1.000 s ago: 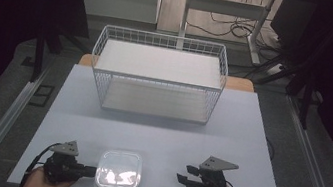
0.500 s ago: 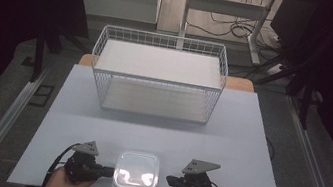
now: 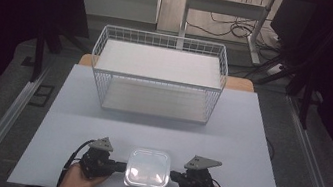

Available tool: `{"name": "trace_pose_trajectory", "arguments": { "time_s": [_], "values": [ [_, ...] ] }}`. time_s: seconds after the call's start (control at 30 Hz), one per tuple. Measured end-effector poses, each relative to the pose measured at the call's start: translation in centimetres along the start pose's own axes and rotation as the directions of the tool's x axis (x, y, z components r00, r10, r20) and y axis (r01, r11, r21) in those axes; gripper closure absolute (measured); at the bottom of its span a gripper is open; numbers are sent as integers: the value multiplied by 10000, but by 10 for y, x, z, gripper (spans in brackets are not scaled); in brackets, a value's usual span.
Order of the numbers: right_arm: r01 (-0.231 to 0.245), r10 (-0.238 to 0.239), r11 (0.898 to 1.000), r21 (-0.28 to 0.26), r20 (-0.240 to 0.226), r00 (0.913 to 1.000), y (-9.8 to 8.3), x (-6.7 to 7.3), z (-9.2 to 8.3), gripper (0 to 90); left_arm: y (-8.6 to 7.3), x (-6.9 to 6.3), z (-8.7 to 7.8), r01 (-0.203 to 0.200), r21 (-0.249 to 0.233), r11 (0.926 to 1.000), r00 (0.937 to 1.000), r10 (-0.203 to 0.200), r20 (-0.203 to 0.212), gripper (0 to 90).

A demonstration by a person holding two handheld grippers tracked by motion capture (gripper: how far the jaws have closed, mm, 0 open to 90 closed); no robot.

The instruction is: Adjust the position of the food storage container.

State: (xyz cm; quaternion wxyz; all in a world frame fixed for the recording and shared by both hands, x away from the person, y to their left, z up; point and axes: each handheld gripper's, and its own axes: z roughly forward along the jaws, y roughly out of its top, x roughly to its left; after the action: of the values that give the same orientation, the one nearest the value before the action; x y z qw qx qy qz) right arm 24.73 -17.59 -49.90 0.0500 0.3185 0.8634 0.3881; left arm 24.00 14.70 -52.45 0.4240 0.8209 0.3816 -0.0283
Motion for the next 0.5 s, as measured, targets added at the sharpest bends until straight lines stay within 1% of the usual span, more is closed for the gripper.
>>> {"name": "trace_pose_trajectory", "arguments": {
  "time_s": [0.07,0.1,0.2,0.23,0.27,0.33,0.37,0.4,0.43,0.47,0.5],
  "values": [
    [-74,75,9999,-78,154,9999,2,-4,0,891,2,0,2,-2,-42,10000,10000,2,-81,900],
    [-90,92,9999,-104,165,9998,3,-6,0,891,2,1,3,9,-68,10000,9999,-10,-143,900],
    [-67,68,10000,-68,174,9998,3,-8,1,891,2,2,3,3,-152,9999,9999,-5,-115,898],
    [-72,73,9999,-73,142,9999,3,-8,1,890,2,2,2,-22,-186,9998,9998,18,-220,874],
    [-39,41,10000,-70,153,9999,3,-8,1,886,1,3,0,-62,-244,9997,9993,53,-366,818],
    [83,-78,9999,-117,354,9993,3,-8,-1,818,-2,6,-2,-99,-359,9993,9977,75,-673,643],
    [127,-117,9998,-181,494,9987,2,-9,-2,736,-4,9,-5,-98,-357,9993,9963,67,-858,540],
    [131,-114,9996,-259,646,9978,1,-10,-4,657,-6,12,-6,-57,-416,9991,9950,16,-997,467],
    [72,-45,9994,-342,776,9970,0,-13,-5,588,-6,12,-6,-57,-416,9991,9950,16,-997,400],
    [5,34,9990,-440,883,9961,-2,-17,-7,518,-8,17,-11,85,-728,9973,9944,-162,-1049,334],
    [5,34,9990,-440,883,9961,-2,-17,-7,518,-8,17,-11,85,-728,9973,9944,-162,-1049,288]
  ]
}}
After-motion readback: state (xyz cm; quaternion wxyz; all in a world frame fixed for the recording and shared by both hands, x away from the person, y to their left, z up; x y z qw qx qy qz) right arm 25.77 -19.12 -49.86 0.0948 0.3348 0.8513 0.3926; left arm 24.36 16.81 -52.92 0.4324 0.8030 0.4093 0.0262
